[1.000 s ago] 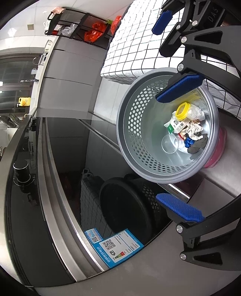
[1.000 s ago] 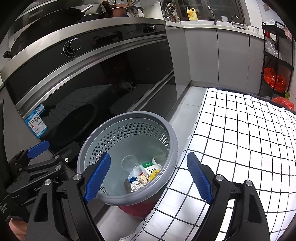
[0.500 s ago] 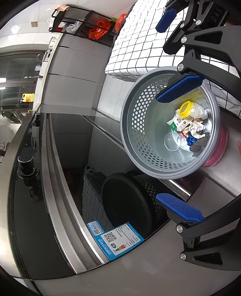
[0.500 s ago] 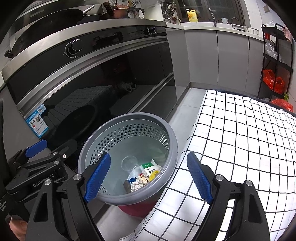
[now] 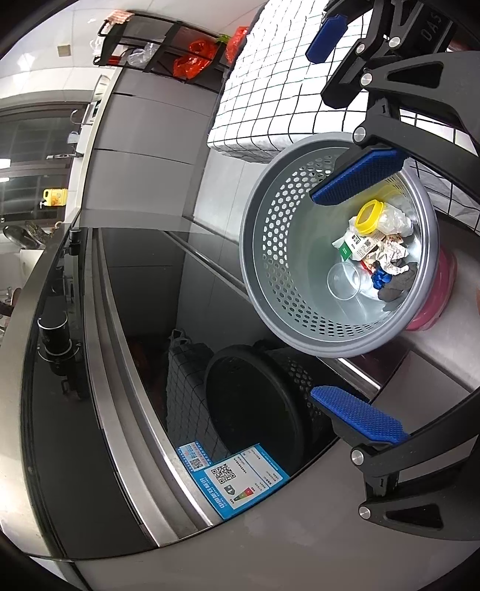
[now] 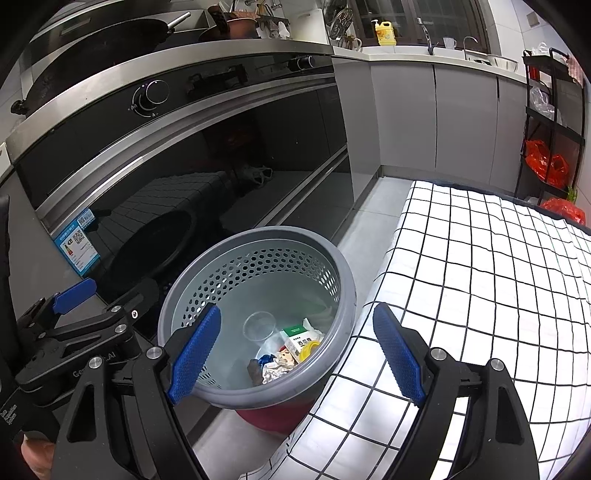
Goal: Collect trash
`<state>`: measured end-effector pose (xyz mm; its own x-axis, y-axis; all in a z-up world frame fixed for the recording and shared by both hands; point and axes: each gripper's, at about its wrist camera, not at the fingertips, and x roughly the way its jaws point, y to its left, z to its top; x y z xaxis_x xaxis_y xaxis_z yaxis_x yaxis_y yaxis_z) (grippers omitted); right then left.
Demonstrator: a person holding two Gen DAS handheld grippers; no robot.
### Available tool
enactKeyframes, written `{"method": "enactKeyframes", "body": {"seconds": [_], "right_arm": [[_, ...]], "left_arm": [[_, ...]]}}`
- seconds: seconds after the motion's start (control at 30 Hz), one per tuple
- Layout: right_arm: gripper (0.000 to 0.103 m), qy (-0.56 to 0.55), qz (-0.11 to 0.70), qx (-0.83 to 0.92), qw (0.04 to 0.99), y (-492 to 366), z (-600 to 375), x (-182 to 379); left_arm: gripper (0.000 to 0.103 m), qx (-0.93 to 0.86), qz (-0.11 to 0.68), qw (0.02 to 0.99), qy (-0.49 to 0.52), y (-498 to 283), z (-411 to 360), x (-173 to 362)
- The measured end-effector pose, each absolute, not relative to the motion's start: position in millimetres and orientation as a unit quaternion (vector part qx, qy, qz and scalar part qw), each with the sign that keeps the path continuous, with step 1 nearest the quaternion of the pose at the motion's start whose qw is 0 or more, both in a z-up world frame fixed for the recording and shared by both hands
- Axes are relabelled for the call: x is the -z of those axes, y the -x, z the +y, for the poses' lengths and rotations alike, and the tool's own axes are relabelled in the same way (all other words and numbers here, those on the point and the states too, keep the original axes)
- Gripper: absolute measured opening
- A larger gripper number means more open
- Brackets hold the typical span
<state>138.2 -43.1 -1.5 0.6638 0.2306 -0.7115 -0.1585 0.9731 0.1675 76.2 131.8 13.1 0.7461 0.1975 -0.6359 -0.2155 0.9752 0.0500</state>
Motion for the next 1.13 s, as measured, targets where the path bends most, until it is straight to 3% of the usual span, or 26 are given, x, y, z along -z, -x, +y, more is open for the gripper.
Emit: {"method": "enactKeyframes", "body": {"seconds": [1.13], "right_arm": [[0.081,-0.043,0.388,-0.11,0.914,-134.6,-39.7,-5.1]], "left_arm": [[0.097,-0.111,0.34,0.934,0.015,-75.2,135.5,-15.3]]}}
